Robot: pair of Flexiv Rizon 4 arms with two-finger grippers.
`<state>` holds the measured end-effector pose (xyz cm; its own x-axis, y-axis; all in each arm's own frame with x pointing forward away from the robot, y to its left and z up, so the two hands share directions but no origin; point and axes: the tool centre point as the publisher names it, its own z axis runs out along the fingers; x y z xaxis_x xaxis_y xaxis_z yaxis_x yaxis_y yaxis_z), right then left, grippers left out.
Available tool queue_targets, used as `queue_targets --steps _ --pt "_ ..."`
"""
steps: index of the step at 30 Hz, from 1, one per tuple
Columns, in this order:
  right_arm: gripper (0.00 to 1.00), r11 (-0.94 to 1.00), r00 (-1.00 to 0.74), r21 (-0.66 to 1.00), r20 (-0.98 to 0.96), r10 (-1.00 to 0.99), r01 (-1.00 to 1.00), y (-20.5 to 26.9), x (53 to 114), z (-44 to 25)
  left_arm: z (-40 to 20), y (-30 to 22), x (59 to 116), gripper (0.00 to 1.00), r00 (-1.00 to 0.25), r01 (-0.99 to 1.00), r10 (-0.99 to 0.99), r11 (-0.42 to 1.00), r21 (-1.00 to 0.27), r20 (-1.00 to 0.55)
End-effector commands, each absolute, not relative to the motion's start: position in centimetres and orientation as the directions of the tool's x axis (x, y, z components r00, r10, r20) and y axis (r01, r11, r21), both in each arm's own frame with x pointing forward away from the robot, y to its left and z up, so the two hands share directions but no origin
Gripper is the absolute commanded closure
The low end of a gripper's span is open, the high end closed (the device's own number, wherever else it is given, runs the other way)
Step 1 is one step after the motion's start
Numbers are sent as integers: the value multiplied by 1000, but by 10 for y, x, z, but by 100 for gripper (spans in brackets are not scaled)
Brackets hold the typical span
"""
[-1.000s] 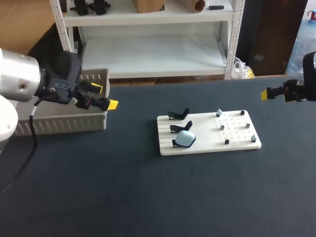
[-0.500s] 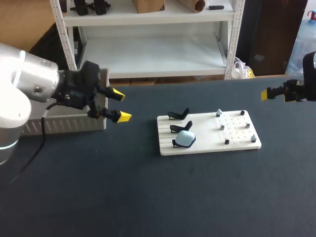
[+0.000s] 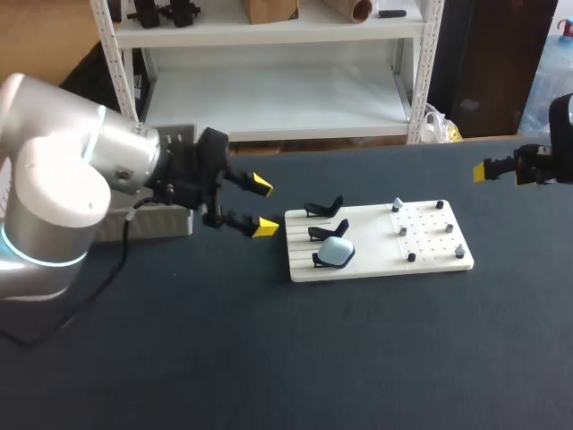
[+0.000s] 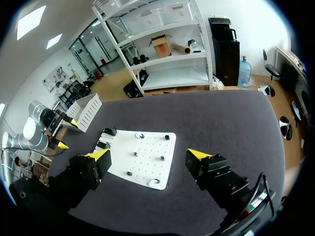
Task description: Pick up each earbud case from the left stands, insert the matching earbuds, close the lid, and place the case in the box.
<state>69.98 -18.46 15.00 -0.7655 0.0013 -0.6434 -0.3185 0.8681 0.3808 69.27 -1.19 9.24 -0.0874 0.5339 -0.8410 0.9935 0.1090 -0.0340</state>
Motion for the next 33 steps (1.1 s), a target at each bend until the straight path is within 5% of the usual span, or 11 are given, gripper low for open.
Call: queue_targets --steps 1,16,18,33 --pt "0 866 -766 383 -643 1 -322 -185 700 149 77 -24 696 0 -71 996 527 91 -26 -847" --pt "0 866 -766 383 -643 1 -322 -185 700 149 51 -53 680 0 12 1000 531 15 23 -848" --pt "0 866 -766 383 -643 1 -322 -185 700 149 48 -54 679 23 7 1000 528 9 14 -849" --pt "0 866 -766 383 -643 1 -322 -185 700 149 36 -65 671 47 7 999 502 -35 -12 -865"
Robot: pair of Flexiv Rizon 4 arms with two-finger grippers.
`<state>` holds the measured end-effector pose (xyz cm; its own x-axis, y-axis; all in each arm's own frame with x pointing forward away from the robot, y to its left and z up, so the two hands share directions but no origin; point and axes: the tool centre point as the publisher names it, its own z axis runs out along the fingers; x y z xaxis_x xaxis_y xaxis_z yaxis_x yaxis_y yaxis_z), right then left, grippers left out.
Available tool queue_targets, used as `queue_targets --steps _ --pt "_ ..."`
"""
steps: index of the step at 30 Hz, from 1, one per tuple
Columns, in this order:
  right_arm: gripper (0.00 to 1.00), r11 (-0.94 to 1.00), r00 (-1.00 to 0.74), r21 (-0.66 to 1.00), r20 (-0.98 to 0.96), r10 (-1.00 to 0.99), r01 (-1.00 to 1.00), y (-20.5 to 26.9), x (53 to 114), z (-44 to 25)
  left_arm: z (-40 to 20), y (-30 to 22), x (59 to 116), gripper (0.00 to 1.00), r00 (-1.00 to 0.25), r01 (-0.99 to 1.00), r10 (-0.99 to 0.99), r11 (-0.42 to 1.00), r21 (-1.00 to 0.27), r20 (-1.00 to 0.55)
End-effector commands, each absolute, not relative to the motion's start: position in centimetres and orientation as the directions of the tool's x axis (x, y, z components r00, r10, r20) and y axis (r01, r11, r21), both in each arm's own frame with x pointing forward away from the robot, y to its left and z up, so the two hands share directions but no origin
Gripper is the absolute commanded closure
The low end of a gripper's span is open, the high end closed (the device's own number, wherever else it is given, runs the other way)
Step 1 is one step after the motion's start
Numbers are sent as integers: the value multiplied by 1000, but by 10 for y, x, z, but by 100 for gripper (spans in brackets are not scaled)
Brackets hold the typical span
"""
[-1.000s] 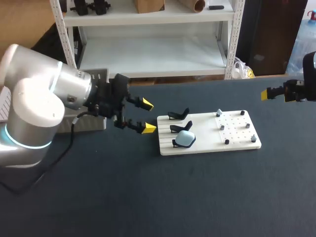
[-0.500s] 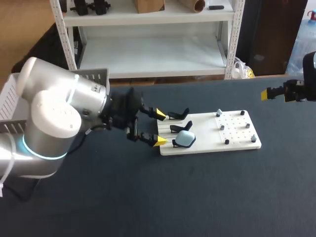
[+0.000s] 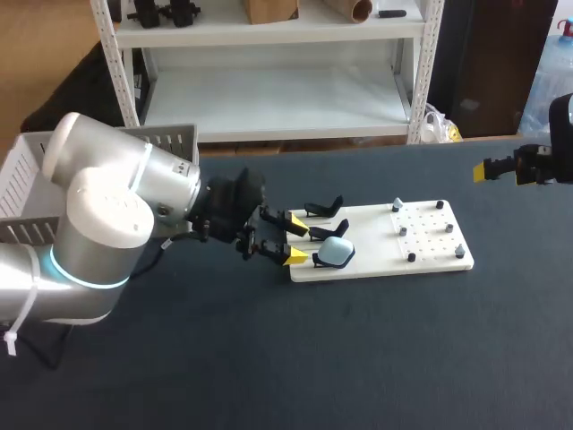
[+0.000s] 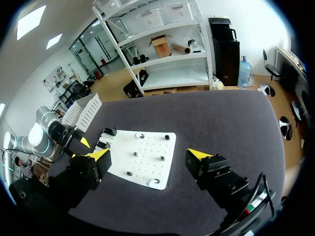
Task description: Pick up each earbud case from the left stands, insert the matching earbuds, close the lid, and place the case in the box.
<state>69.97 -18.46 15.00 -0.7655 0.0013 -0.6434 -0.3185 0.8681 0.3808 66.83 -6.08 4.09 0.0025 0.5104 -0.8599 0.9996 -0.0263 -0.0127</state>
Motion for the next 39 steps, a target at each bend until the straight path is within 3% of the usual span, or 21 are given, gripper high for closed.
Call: queue_targets --steps 1,7,15,21,28,39 --pt "0 866 -766 383 -643 1 -322 -185 700 149 36 -66 671 47 7 999 501 -37 -13 -866" --pt "0 866 -766 383 -643 1 -322 -185 700 149 30 -71 665 30 10 998 502 -55 -20 -865" --pt "0 866 -766 383 -643 1 -322 -185 700 149 27 -81 667 32 20 998 500 -68 -17 -866" --pt "0 866 -766 383 -643 1 -322 -185 700 149 25 -86 672 41 23 997 500 -71 -14 -866" --pt "0 866 -766 383 -643 1 -322 -185 700 149 21 -90 675 35 24 997 504 -78 -18 -864" --pt "0 866 -766 383 -643 1 -322 -185 700 149 20 -92 679 44 12 997 502 -74 -29 -865"
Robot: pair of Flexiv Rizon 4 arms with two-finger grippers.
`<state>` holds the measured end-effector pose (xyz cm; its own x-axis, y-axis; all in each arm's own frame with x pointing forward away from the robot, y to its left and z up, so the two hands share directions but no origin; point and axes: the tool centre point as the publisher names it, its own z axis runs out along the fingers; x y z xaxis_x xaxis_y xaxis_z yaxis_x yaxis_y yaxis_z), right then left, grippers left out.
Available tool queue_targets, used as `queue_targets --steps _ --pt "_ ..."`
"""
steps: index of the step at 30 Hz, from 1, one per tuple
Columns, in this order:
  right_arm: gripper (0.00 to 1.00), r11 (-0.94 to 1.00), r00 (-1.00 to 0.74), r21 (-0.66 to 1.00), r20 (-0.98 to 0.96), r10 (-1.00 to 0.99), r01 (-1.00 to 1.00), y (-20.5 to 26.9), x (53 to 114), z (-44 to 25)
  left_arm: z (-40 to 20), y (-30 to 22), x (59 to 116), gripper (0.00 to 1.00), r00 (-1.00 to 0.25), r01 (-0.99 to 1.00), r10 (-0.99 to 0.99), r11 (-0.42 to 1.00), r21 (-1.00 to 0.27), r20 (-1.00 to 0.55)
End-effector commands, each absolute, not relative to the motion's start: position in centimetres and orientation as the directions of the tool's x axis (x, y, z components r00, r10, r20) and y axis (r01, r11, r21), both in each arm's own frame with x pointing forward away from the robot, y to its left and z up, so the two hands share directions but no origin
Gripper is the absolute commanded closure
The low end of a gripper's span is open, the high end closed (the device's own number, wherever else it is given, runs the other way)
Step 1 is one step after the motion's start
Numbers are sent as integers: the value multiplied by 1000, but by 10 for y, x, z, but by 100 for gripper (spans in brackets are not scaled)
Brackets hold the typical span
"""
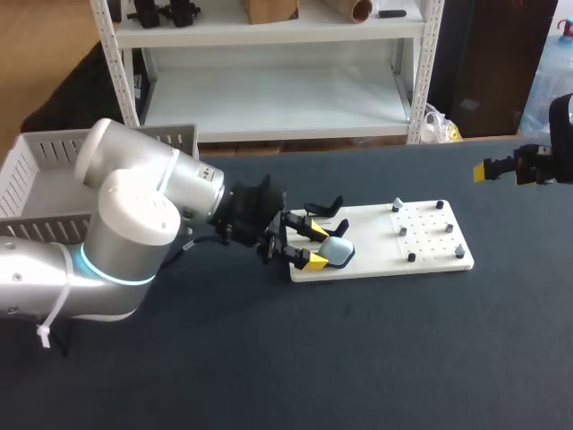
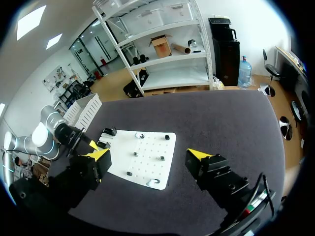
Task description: Pick up each earbud case from the left stands, insert the matching earbuds, close the lid, and place the case in the box.
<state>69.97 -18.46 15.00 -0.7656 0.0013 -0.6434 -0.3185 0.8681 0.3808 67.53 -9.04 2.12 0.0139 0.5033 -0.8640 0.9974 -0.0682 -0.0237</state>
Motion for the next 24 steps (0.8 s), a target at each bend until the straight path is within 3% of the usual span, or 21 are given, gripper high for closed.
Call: queue_targets --steps 1,16,24 --pt "0 866 -766 383 -643 1 -322 -185 700 149 20 -92 679 44 10 997 501 -72 -30 -866" --pt "0 866 -766 383 -643 1 -322 -185 700 149 21 -98 678 43 -8 996 492 -78 -53 -871" --pt "0 866 -766 383 -643 1 -322 -185 700 149 21 -99 678 49 -13 995 492 -77 -58 -871"
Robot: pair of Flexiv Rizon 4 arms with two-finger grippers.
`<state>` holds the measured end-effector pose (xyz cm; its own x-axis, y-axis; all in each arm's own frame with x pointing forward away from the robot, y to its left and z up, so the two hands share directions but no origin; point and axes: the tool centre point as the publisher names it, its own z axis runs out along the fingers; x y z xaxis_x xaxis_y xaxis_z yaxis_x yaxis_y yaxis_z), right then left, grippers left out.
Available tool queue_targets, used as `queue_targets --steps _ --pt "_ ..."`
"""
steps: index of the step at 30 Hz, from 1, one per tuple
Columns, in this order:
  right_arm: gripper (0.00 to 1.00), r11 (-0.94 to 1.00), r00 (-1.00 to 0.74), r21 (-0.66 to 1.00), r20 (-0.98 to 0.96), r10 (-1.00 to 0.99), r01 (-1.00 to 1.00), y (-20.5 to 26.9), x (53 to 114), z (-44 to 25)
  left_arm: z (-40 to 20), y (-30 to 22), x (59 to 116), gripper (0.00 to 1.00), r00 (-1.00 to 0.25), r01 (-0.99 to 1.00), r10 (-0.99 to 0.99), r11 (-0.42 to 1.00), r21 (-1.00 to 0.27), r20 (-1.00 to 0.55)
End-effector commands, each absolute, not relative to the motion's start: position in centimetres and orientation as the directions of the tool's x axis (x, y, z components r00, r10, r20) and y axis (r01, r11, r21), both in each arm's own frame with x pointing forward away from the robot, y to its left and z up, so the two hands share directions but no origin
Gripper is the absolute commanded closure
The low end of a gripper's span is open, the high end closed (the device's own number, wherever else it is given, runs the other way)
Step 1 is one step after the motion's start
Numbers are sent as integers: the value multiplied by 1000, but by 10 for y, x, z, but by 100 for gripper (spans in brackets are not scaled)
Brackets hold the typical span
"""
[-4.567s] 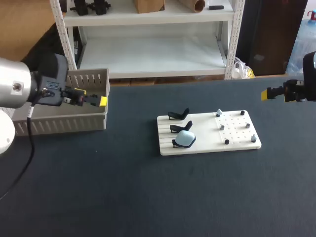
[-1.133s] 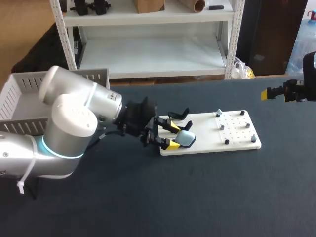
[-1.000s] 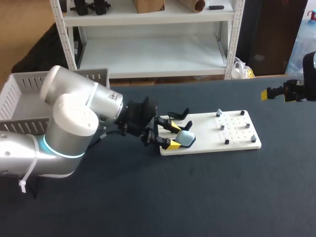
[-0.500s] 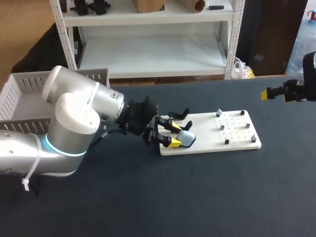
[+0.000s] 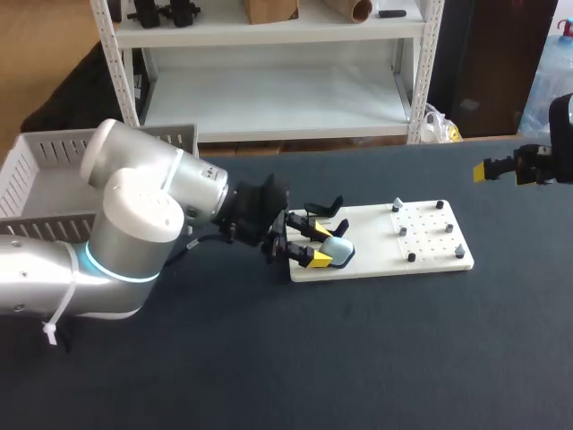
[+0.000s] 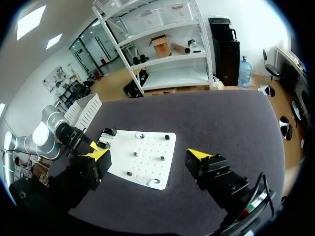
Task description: Pick up each earbud case from the left stands, insert the matching earbuds, close the lid, and place the case in the box.
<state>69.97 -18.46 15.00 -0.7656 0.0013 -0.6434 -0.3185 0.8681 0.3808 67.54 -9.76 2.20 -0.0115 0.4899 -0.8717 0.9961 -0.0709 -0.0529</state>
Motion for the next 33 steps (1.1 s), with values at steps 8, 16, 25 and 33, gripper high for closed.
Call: queue_targets --steps 8,16,25,33 --pt "0 866 -766 383 -643 1 -322 -185 700 149 19 -100 678 49 -16 995 493 -76 -61 -870" --pt "0 866 -766 383 -643 1 -322 -185 700 149 17 -101 677 50 -28 995 490 -68 -70 -871" --pt "0 866 -766 383 -643 1 -322 -185 700 149 19 -101 677 49 -32 995 484 -65 -72 -874" --pt "0 866 -766 383 -643 1 -322 -185 700 149 19 -102 677 50 -30 995 483 -68 -72 -875"
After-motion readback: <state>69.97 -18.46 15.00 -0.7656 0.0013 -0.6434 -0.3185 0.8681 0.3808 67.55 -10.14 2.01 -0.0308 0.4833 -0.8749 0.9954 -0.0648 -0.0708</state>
